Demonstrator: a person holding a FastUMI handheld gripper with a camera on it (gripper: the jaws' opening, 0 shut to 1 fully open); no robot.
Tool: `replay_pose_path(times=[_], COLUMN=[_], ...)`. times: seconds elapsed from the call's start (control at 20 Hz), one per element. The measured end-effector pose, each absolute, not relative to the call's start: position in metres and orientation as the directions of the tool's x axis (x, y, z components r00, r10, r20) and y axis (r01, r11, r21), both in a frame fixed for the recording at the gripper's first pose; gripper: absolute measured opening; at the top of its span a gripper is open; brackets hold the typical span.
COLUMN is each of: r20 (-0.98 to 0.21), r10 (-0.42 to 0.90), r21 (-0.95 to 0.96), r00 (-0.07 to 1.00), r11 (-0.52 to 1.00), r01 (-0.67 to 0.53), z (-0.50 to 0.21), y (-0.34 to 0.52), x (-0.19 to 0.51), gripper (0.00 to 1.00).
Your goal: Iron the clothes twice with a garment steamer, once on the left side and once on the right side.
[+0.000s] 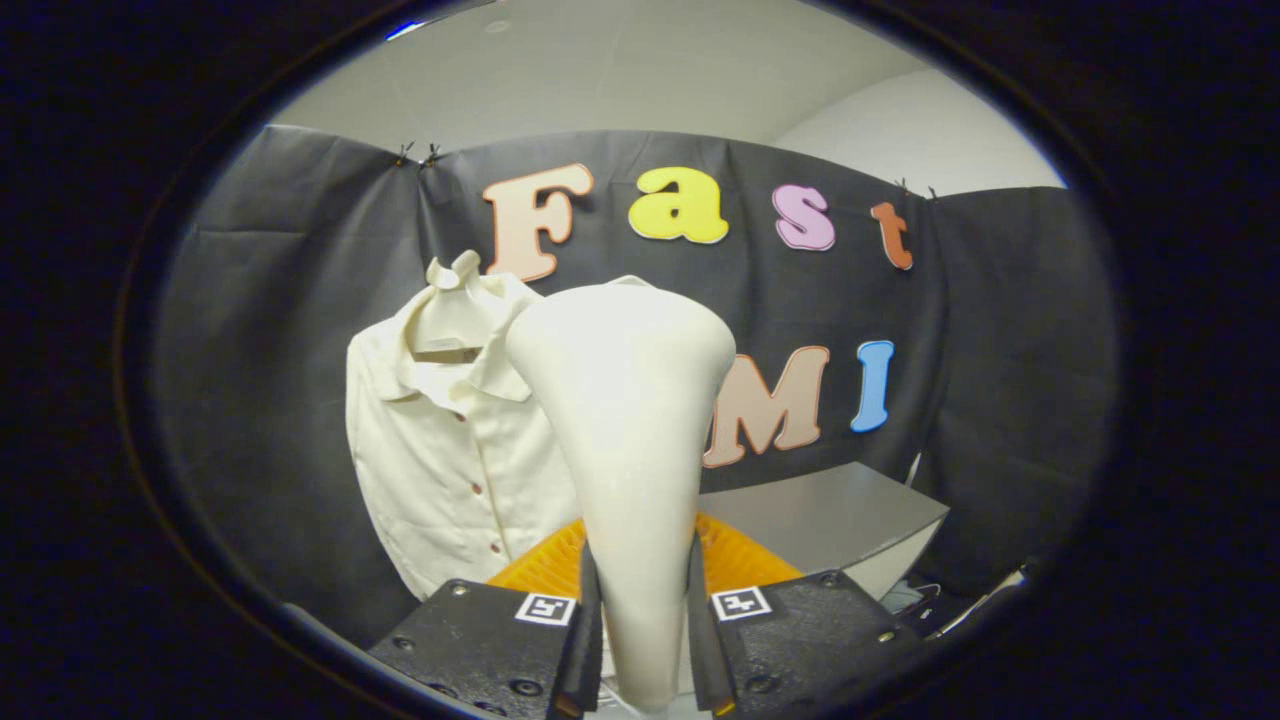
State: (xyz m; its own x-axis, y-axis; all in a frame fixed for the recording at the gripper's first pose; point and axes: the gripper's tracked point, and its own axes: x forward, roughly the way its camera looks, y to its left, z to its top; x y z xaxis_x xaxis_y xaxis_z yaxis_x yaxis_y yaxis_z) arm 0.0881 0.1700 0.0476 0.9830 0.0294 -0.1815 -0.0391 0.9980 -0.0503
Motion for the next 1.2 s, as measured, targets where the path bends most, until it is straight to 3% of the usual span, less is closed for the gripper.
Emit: replay_pose_path(times=[0.65, 1.2], r20=[-0.200, -0.290], r10=[0.215, 0.208], r21=[-0.037, -0.027], r00=[0.956, 0.934], r11=[0.973, 0.974], r01=[-0.227, -0.225], z=[0.007, -0.054], y=[0.345, 0.427], x=[0.123, 0.192], gripper=[0.35, 0.35])
